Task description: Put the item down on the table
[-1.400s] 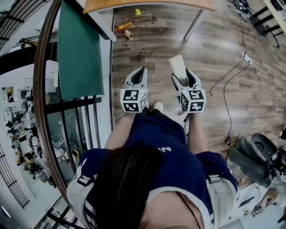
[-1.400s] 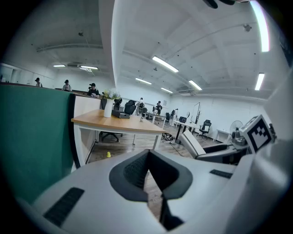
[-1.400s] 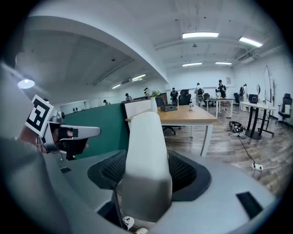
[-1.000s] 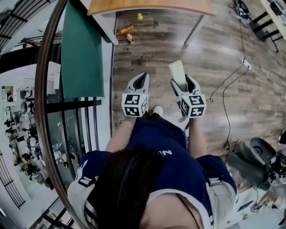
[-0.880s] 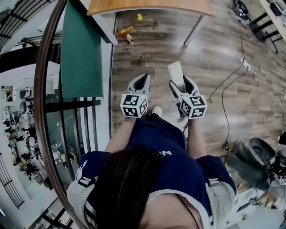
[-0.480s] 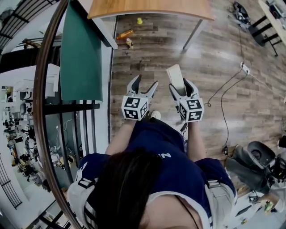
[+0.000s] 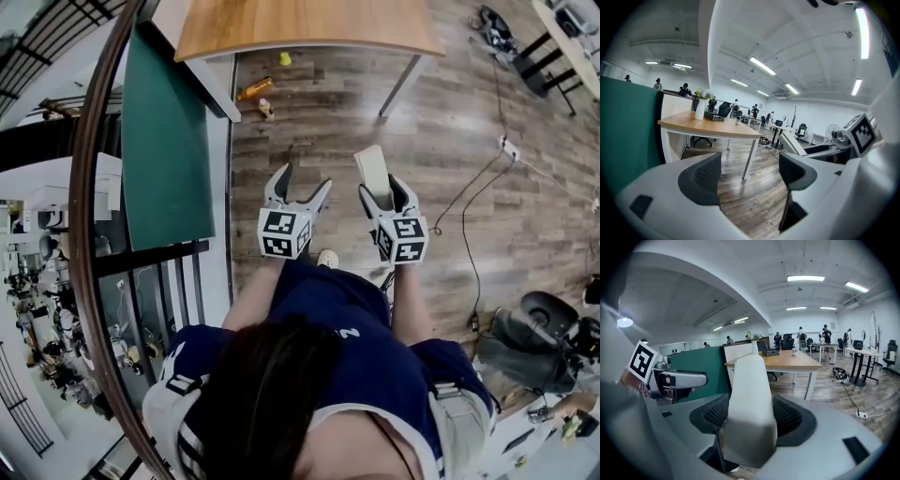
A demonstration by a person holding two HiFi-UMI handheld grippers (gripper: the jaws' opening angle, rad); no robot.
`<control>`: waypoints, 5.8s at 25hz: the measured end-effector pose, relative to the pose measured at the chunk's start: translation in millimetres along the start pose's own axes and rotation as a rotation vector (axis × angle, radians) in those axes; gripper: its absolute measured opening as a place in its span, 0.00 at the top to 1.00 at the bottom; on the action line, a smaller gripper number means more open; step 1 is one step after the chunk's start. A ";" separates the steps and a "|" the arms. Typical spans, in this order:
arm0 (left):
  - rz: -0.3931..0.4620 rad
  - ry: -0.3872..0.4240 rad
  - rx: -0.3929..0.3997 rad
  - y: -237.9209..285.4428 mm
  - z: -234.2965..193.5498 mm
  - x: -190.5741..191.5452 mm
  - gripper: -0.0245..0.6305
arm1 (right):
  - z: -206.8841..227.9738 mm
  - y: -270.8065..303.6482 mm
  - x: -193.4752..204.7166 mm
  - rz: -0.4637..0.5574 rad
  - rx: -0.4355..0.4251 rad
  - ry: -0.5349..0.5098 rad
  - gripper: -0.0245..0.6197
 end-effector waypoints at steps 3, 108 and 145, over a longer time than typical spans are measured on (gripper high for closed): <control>0.022 -0.003 0.018 10.1 -9.4 -5.8 0.40 | 1.9 8.5 -5.7 0.002 0.011 -0.014 0.49; -0.023 -0.027 -0.174 435.5 -289.8 -193.2 0.40 | 256.7 488.5 -318.0 -0.114 -0.143 -0.295 0.48; -0.081 0.047 -0.009 540.0 -272.7 -231.7 0.40 | 454.4 585.1 -339.5 -0.422 -0.070 -0.390 0.48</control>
Point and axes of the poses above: the fingertips, and each gripper's own axes: y forward along the fingers, z to its right, x out of its underside, the point moved 7 cm from there along -y, backward along the fingers, and after that the axes turned 2 degrees about -x, right-handed, at the moved point
